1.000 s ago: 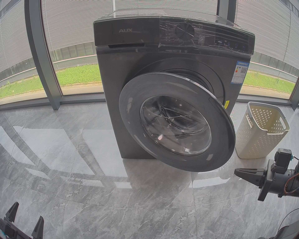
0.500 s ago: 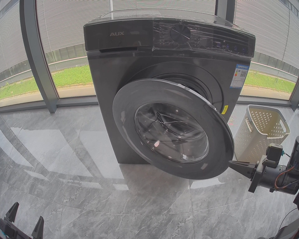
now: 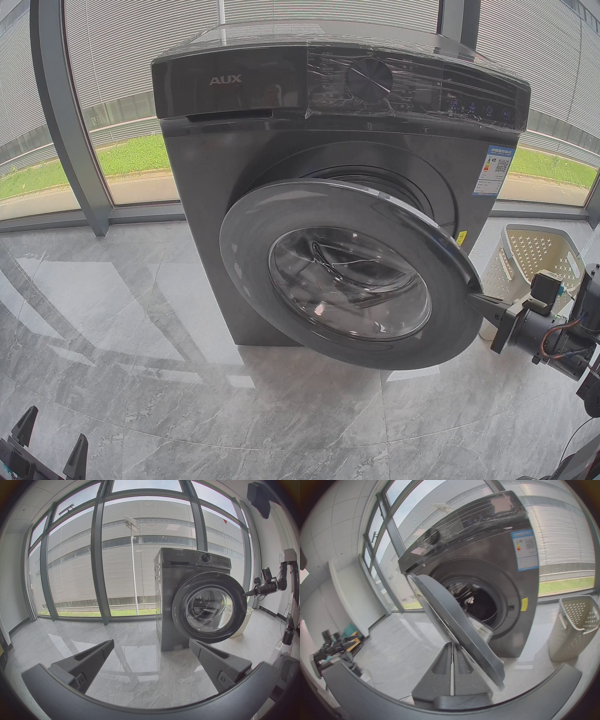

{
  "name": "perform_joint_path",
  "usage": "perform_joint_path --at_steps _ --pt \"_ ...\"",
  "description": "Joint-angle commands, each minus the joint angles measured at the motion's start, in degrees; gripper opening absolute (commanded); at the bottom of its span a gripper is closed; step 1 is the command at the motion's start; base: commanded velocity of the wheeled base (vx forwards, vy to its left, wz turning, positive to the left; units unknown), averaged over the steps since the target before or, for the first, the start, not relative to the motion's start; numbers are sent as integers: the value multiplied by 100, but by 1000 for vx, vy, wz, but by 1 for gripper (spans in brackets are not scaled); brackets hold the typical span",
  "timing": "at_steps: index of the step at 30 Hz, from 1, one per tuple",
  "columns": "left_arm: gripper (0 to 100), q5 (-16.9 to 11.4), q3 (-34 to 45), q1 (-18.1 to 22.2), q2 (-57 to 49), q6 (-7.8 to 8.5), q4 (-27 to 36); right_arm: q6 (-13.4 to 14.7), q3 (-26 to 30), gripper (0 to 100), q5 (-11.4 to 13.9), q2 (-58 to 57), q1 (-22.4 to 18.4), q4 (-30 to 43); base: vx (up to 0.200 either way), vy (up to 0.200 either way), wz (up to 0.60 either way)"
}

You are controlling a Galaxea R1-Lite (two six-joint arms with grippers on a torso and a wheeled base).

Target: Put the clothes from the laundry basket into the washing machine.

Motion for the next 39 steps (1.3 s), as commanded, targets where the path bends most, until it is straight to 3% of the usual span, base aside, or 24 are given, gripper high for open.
perform_joint_path --at_steps 1,10,11,14,20,26,29,39 --pt "100 1 101 4 -93 -13 2 -53 4 0 -232 429 -180 -443 0 -200 0" --pt "100 1 101 4 -93 -22 -7 -115 250 0 -328 376 -119 -522 0 -200 0" --pt "100 1 101 4 -93 -13 2 -229 390 0 -320 376 -110 -522 0 -200 0" --pt "100 1 101 4 -93 -13 -7 -370 522 0 -284 385 -110 -531 0 0 0" --pt "100 -8 101 4 -93 22 2 -378 601 0 -82 385 -22 -584 0 0 0" --pt "100 -8 101 4 -93 22 -7 -361 777 0 -3 368 382 -593 0 0 0" --pt "100 -8 101 4 -93 13 -7 -326 777 0 -3 368 663 -602 200 0 0" --pt "100 1 101 4 -93 -22 -7 -185 505 0 -74 719 593 -1129 180 0 0"
